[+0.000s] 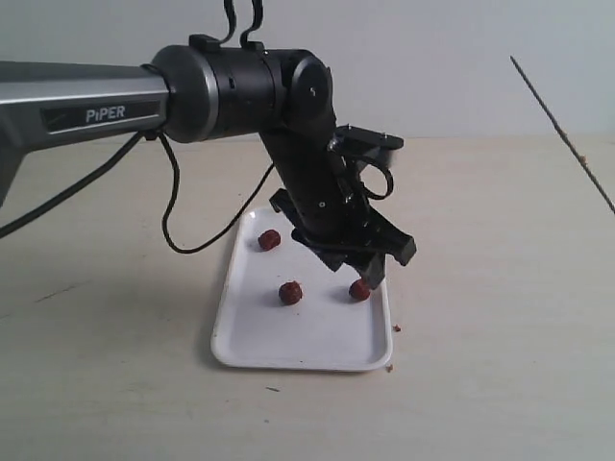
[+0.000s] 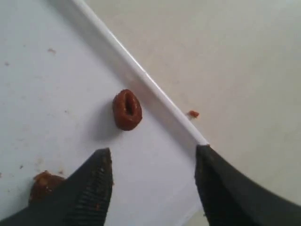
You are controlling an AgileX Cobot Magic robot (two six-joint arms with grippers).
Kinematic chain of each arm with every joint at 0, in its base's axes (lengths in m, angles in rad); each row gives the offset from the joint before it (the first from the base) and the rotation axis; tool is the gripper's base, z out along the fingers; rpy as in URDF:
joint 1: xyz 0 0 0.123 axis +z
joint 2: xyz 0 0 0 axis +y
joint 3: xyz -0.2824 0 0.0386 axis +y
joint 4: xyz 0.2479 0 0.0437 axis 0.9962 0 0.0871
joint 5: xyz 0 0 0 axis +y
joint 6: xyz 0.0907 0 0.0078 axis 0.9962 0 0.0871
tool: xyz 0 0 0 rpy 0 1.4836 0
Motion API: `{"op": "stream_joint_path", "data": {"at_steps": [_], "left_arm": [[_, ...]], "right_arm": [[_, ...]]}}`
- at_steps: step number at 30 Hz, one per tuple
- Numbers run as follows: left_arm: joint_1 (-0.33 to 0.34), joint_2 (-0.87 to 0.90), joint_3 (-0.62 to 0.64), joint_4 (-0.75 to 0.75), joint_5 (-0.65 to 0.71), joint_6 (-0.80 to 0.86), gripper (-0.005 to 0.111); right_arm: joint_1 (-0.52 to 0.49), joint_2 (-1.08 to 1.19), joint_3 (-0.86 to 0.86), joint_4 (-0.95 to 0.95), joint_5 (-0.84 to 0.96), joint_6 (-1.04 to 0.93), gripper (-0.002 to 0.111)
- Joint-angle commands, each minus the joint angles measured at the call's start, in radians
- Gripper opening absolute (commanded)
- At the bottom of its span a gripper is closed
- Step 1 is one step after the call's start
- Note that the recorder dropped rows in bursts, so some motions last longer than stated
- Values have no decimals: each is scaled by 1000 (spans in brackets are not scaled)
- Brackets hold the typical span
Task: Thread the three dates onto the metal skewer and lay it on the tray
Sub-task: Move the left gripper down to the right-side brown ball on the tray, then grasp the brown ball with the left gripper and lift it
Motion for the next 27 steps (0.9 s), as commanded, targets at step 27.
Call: {"op": "stream_joint_path", "data": {"at_steps": [27], "left_arm": [[-13, 161, -67, 72, -99, -29, 54]], "right_arm": [[-4, -6, 3, 42, -1, 5, 0]]}}
